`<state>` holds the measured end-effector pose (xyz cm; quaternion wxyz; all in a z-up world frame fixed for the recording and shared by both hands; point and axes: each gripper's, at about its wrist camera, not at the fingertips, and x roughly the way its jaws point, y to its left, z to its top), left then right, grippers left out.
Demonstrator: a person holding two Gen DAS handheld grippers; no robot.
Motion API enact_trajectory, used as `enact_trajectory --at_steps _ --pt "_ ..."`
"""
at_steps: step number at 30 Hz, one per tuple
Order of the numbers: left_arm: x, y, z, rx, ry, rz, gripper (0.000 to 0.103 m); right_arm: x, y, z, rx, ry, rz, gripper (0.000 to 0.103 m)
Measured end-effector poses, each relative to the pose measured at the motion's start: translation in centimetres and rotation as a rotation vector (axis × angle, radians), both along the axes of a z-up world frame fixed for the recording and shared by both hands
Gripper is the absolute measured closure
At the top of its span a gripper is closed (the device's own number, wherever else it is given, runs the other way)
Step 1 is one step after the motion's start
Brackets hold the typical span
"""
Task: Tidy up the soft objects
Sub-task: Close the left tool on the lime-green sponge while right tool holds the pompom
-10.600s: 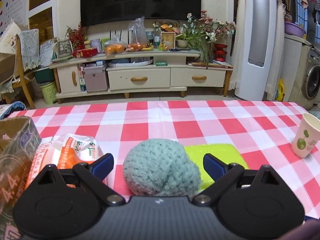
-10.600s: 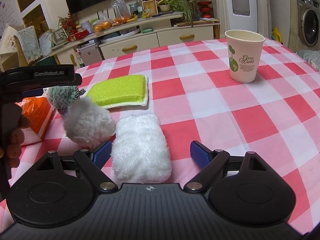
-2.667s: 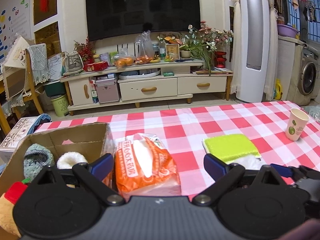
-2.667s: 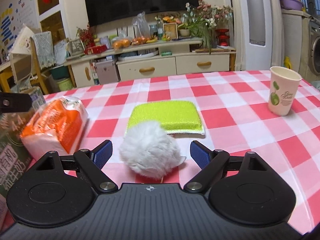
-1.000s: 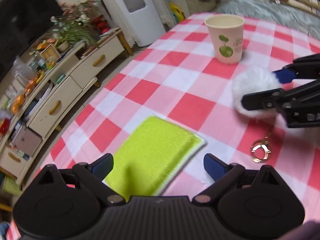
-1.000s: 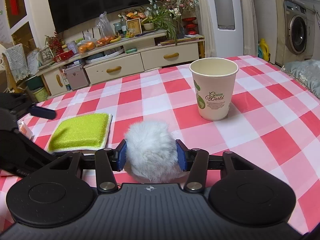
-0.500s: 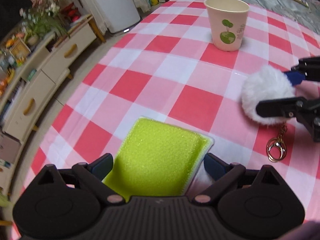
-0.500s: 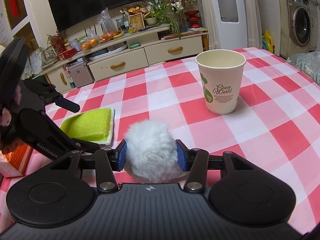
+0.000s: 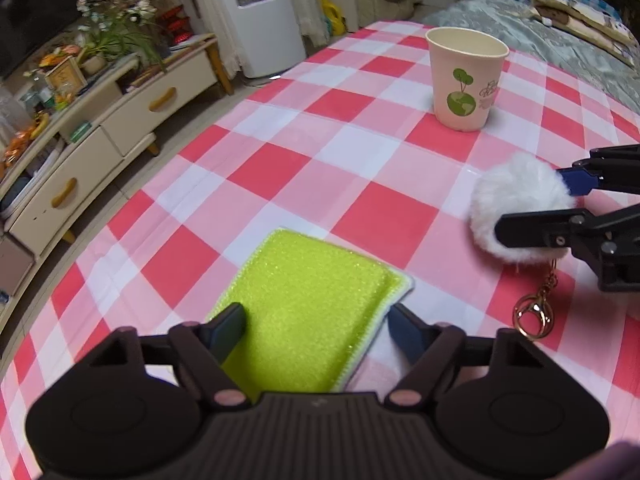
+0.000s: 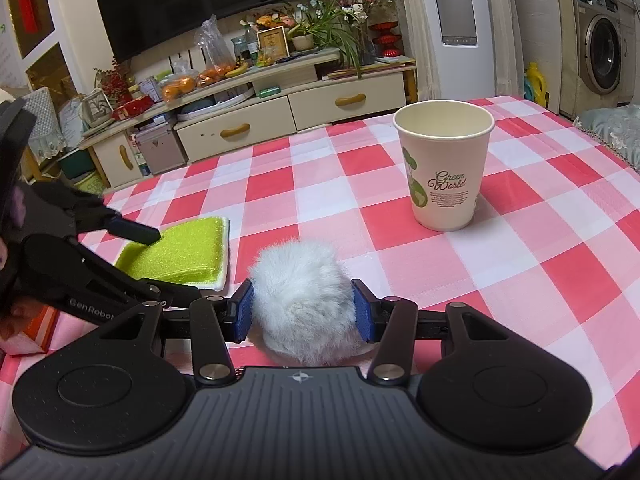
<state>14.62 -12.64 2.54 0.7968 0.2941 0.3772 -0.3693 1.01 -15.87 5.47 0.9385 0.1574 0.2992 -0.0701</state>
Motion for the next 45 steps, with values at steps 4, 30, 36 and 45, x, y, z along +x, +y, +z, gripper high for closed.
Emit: enact_trajectory --at_steps 4,30,36,45 --pt "-1.2 0.1 -0.1 -0.014 -0.010 0.032 0.026 -0.3 -0.3 0.0 0.000 -0.003 -0.007 0.042" --pt "0.4 0.0 -0.5 0.036 0.099 0.047 0.006 -0.1 -0.7 -0.2 0.029 -0.008 -0.012 0.036" --pt "-0.9 0.7 -0.4 -0.036 0.095 0.098 0.017 0.1 -0.8 -0.2 0.027 -0.007 0.002 0.036" --pt "-4.7 2.0 -0.6 -0.098 0.058 0.251 0.021 -0.5 -1.1 0.1 -0.007 -0.030 0.015 0.040"
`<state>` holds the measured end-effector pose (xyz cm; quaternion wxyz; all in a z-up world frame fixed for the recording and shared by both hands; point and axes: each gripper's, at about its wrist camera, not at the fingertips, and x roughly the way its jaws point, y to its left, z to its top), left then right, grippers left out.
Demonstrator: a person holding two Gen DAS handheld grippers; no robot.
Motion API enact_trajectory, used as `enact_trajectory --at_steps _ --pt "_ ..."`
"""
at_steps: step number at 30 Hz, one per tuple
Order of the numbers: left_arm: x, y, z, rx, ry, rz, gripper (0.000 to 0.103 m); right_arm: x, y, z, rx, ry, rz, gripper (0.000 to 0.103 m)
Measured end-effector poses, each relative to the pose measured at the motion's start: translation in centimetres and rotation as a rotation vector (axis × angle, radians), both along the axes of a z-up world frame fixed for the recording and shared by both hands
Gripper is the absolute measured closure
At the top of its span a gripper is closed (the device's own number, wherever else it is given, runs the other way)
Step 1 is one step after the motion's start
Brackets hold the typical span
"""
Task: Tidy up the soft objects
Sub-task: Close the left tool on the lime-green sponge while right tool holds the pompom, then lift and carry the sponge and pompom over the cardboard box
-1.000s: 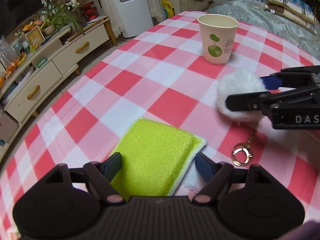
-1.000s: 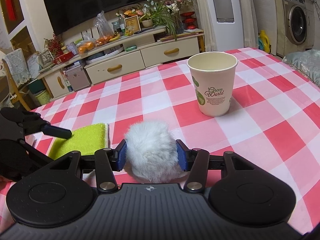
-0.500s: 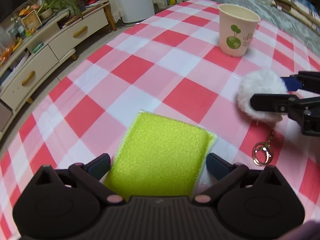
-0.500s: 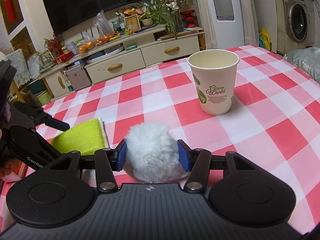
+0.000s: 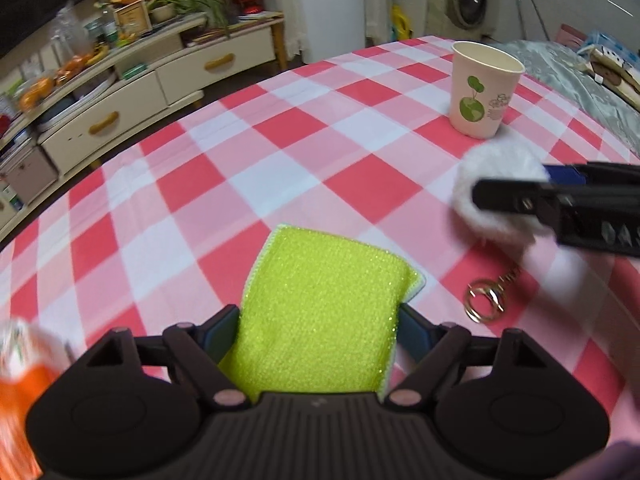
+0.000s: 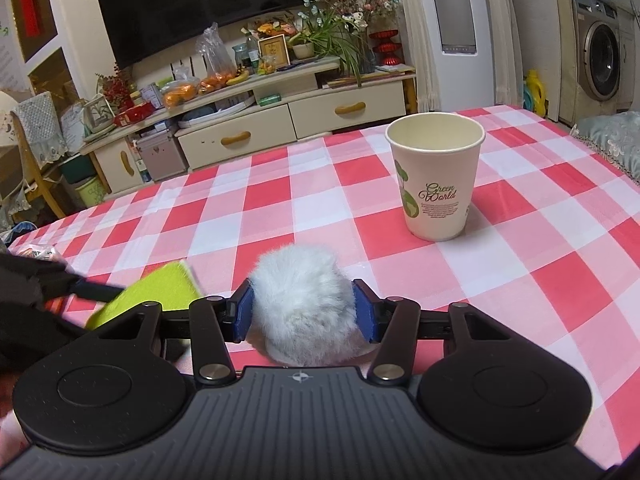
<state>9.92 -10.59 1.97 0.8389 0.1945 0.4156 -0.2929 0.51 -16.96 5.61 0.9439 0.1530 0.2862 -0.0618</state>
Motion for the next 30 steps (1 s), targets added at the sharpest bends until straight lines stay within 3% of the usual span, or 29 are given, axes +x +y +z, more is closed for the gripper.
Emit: enact_trajectory --at_steps 20,30 --pt "-10.3 7.0 1.2 -0.170 -0.006 0.267 0.024 -2.1 0.3 0.0 0.023 -0.014 0.078 0.047" --pt "-13.9 9.1 2.9 -0.272 -0.037 0.280 0.024 -4.6 -0.2 0.4 0.131 -0.014 0.037 0.049"
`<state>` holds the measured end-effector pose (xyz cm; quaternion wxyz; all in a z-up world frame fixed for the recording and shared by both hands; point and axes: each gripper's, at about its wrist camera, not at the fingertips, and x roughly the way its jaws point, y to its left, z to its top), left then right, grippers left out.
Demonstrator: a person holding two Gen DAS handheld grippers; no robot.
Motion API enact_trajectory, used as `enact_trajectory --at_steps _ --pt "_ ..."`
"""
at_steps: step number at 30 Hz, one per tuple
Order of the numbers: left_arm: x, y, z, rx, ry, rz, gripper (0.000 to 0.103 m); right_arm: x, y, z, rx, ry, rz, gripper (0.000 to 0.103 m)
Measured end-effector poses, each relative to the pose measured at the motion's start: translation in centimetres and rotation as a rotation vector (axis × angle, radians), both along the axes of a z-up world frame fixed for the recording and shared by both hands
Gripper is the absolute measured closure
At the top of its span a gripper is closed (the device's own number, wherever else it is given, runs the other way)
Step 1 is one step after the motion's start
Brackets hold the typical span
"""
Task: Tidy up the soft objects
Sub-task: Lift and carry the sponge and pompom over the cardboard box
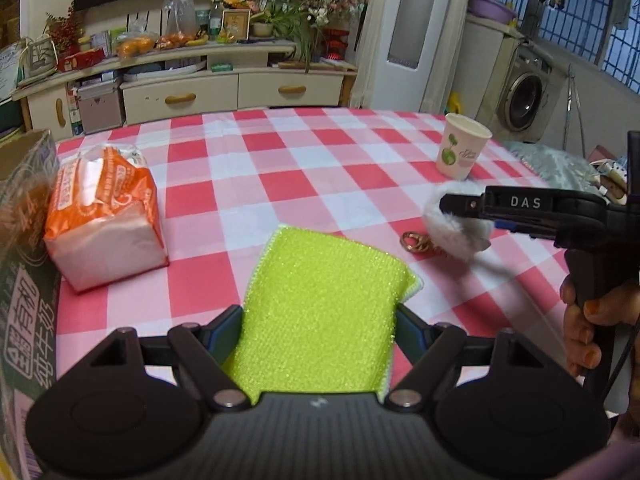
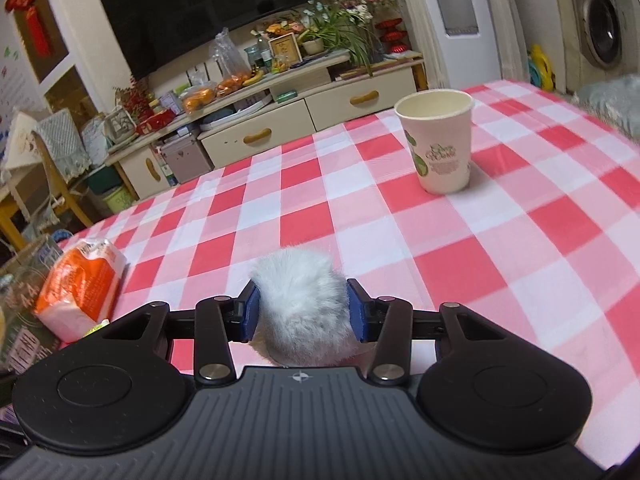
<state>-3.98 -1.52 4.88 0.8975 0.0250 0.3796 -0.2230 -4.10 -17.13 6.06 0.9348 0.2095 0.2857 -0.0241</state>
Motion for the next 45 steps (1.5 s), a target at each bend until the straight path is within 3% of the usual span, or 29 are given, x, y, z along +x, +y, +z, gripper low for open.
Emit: enact_trajectory --at_steps 14,25,34,45 --pt "-1.4 3.3 3.7 -0.123 -0.072 -0.029 0.024 -3.7 1.5 2.5 0.084 -0.011 -0.054 0.049" --pt "-1.7 8.0 7.0 -0.219 -0.158 0.036 0.024 -3.4 5.5 7.2 0.070 -0.111 0.023 0.050" --pt "-0.8 13.5 9.1 -0.270 -0.233 0.172 0.023 -0.1 10.9 11.3 0.074 -0.195 0.157 0.049" --pt "2.5 21.4 9.8 -0.254 -0.298 0.478 0.023 6.1 18.1 13.6 0.132 -0.235 0.360 0.049"
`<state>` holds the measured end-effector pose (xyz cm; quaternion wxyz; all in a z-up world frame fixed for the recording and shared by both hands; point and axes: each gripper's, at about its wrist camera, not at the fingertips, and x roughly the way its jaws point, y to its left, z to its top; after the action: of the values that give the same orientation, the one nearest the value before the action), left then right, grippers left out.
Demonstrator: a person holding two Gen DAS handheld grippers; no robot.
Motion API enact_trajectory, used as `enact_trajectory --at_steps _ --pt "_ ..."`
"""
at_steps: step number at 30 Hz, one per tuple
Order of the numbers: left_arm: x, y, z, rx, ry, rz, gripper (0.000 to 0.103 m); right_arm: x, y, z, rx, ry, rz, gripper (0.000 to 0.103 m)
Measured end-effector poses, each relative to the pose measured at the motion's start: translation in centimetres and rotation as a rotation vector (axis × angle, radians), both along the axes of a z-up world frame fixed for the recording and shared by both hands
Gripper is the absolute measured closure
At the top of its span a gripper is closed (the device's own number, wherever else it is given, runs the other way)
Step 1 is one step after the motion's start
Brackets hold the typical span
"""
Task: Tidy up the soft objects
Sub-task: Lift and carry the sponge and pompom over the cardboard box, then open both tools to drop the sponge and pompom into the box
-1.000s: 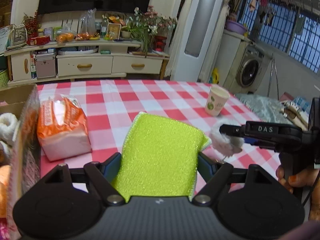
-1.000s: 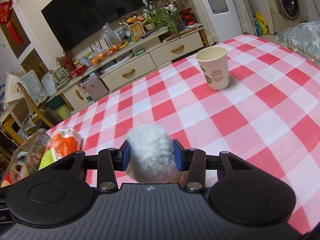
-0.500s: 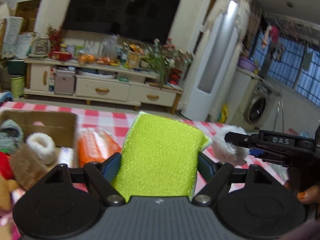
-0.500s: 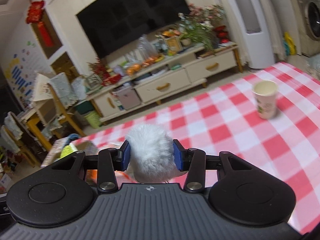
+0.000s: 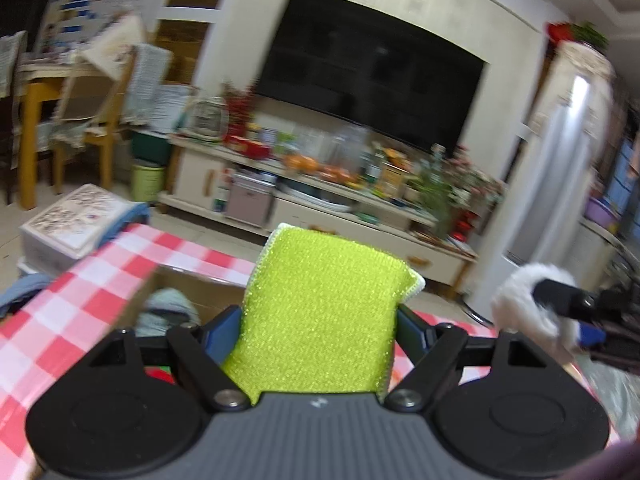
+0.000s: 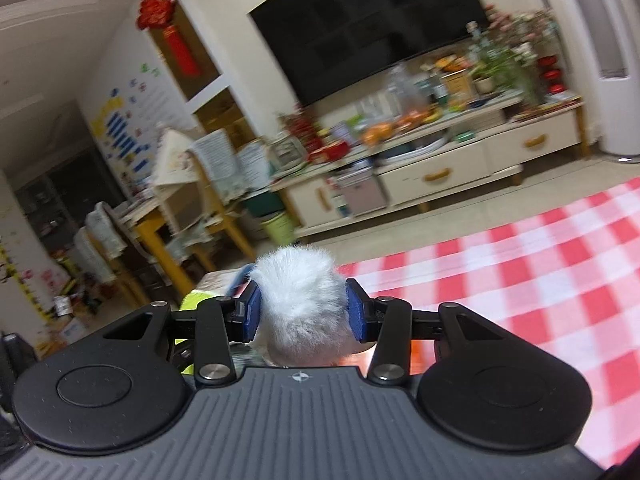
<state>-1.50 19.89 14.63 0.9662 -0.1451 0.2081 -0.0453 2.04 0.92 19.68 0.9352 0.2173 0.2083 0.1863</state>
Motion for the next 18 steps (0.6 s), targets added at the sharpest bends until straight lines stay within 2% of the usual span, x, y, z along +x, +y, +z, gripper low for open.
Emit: enact_trajectory --at_steps 7,12,18 --pt "2.3 3.3 -1.2 -0.044 0.049 0.121 0.022 4.4 4.3 -1.8 0.013 0.050 0.081 0.049" --pt "3.7 4.1 -2.1 -0.044 0.085 0.145 0.022 6.5 6.8 -4.0 0.030 0.118 0.122 0.049" --pt "4.7 4.4 -3.2 -0.026 0.136 0.143 0.020 7.3 8.5 -5.7 0.002 0.146 0.128 0.049"
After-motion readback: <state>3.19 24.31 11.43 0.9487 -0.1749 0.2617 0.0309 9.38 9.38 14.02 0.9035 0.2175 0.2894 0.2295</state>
